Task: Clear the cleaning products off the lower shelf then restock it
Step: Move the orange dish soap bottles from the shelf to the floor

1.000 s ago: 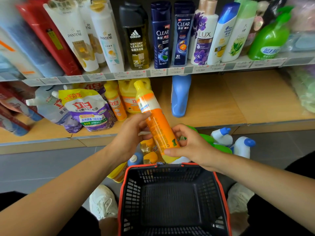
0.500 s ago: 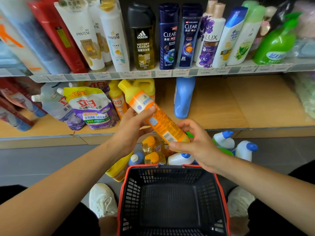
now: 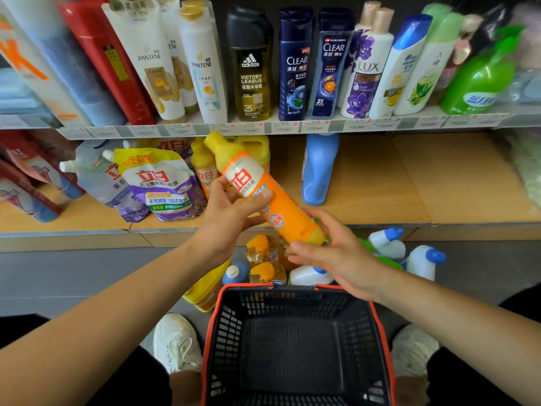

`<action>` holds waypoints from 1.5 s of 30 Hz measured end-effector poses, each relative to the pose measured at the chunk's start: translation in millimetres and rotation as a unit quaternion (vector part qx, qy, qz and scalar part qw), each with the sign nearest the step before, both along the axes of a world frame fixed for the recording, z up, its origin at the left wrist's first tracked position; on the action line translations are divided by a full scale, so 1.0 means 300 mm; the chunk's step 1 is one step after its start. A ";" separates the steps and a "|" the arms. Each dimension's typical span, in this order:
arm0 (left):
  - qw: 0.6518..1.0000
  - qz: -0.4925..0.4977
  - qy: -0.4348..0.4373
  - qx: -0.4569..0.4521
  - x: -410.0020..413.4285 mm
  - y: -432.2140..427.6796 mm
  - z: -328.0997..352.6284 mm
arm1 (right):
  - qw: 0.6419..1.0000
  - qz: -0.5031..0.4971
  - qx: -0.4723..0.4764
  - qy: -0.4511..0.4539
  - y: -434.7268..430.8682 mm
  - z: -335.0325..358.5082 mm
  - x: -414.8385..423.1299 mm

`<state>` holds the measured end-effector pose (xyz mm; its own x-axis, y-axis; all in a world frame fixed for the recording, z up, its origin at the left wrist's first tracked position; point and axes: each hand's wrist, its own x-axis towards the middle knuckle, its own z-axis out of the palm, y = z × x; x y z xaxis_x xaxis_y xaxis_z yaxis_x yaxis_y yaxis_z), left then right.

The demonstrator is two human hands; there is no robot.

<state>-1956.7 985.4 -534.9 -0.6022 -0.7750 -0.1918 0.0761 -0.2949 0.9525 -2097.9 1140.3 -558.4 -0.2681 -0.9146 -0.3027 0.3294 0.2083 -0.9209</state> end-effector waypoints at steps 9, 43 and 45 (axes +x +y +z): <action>0.998 -0.053 0.004 0.025 0.006 -0.007 0.012 | 0.999 -0.039 0.019 0.006 0.009 0.007 -0.021; 0.979 -0.148 -0.045 -0.130 0.003 0.096 0.060 | 0.906 -0.058 -0.149 0.392 0.018 0.052 -0.052; 0.971 -0.156 -0.045 -0.174 0.003 0.108 0.059 | 0.903 -0.044 -0.151 0.401 0.014 0.046 -0.039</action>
